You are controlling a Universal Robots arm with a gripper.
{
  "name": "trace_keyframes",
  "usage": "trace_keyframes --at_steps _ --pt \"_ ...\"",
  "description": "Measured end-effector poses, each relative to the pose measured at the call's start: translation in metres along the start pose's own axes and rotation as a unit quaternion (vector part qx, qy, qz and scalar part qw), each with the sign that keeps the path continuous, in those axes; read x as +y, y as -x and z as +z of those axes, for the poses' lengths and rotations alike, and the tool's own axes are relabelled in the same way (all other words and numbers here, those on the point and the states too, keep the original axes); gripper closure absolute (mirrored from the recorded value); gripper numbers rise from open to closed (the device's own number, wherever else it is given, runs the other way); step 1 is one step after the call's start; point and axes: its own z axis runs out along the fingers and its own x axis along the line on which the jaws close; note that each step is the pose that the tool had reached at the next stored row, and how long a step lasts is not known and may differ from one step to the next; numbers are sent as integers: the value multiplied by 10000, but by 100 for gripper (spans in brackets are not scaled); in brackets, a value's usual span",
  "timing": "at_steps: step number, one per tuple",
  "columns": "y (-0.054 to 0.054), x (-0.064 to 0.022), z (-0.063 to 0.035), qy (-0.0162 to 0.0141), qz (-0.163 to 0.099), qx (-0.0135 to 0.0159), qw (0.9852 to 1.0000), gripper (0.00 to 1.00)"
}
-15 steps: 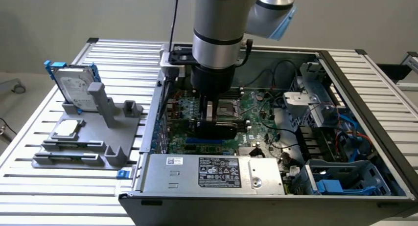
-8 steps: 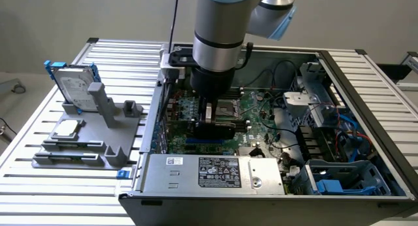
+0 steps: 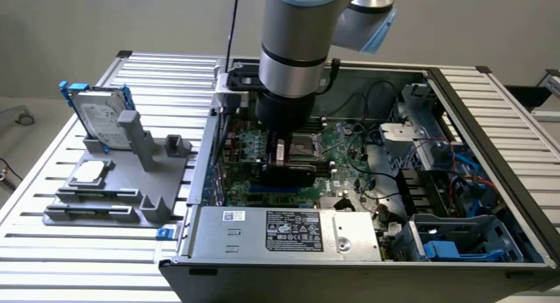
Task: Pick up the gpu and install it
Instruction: 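Insert the gpu into the slot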
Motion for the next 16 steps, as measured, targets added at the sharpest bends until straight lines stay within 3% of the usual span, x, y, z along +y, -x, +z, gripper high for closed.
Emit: trace_keyframes --at_steps 16 --pt "-34 -32 30 46 -31 -45 10000 73"
